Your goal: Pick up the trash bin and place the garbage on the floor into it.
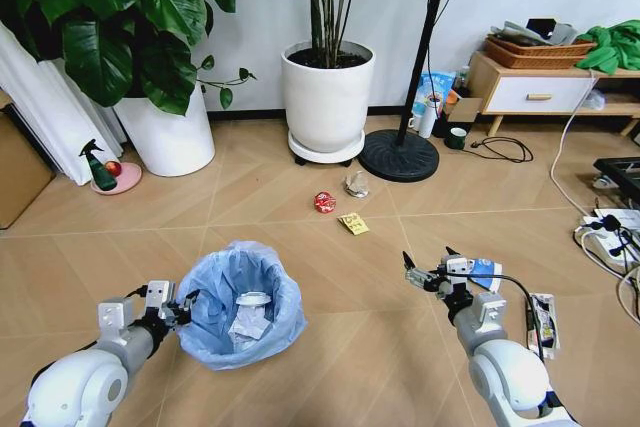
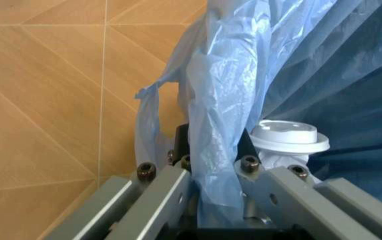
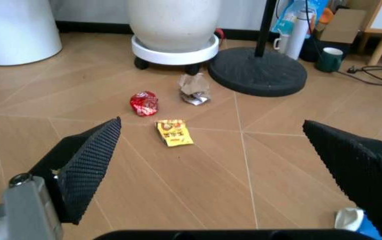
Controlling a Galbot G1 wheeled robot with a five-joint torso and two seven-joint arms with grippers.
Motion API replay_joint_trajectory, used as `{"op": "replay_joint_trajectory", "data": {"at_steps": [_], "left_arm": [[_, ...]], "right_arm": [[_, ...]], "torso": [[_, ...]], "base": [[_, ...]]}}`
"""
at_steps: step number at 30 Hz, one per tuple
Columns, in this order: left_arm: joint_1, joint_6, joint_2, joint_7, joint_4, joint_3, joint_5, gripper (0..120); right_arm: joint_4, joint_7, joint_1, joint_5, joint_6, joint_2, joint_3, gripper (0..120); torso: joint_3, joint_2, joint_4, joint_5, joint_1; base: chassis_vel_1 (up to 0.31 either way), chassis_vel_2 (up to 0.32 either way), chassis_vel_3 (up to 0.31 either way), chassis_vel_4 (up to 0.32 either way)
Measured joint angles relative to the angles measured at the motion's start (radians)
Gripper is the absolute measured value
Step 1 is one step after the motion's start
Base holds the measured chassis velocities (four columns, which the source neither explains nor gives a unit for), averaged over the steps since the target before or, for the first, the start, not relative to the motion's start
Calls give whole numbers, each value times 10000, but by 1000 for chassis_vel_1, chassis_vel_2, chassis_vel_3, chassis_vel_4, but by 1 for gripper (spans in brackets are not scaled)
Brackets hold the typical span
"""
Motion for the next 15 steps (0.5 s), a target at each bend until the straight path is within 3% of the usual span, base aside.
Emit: {"op": "replay_joint_trajectory", "data": {"at_steps": [13,15], "left_arm": [[32,-22,14,21,-41,-33,9,0],[25,-22,17,22,-40,-31,9,0]], "right_arm": [[-21,-13,1,-13,-6,4,-53,100],[-23,-14,4,-13,-9,-1,-47,100]], "torso": [[2,0,-3,6,1],[2,-1,-1,-8,2]], "base": [[-159,156,154,-159],[-165,167,173,-172]]}}
